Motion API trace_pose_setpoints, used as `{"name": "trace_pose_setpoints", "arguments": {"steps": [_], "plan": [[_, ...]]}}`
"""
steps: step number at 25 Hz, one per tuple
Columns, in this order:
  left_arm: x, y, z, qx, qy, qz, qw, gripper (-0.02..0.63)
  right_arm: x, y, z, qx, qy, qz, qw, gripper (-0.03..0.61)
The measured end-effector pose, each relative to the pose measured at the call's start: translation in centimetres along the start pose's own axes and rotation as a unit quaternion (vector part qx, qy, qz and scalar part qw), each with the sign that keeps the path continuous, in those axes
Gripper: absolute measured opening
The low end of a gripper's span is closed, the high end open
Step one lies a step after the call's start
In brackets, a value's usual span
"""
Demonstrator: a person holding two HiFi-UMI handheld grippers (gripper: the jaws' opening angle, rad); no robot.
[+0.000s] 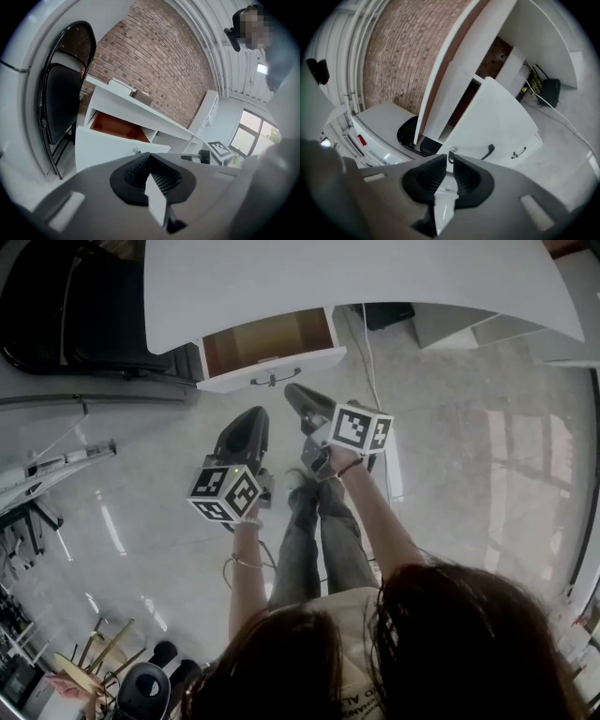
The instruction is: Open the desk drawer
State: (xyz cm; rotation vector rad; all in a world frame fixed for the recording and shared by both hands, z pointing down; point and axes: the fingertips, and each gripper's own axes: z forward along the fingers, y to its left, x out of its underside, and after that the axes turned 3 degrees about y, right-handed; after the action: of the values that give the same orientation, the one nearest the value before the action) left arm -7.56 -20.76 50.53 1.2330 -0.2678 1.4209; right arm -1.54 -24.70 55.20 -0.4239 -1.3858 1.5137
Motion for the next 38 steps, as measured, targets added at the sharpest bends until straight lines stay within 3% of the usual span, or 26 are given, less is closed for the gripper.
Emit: {"name": "trace_pose_setpoints", "arguments": {"steps": [4, 9, 16, 26, 38], "plan": [[-2.3, -3.9, -1.8, -0.001, -0.004, 0.000, 1.0000, -0.002, -1.7, 4.8, -3.5, 0.008, 0.031, -0.088, 0.996, 0.046], [-5.9, -5.5, -3.9, -0.003, -0.017, 0.002, 0.9999, -0.002, -3.3, 10.3, -4.9, 0.008, 0.068, -0.196, 0.978, 0.043], [-9.8, -12.0, -9.5, -0.003, -0.033, 0.004, 0.9995, -0.002, -3.9, 20.1, -11.0, -0.034, 0.078, -0.282, 0.956, 0.015], [-15.2, -17.2, -12.8, 0.021, -0.045, 0.051, 0.9975, -0.002, -5.4, 27.2, -14.0, -0.048, 0.080, -0.351, 0.932, 0.003], [-18.4, -19.9, -15.4, 0.035, -0.057, 0.093, 0.9934, -0.002, -5.8, 32.0, -16.1, -0.058, 0.060, -0.396, 0.914, 0.003]]}}
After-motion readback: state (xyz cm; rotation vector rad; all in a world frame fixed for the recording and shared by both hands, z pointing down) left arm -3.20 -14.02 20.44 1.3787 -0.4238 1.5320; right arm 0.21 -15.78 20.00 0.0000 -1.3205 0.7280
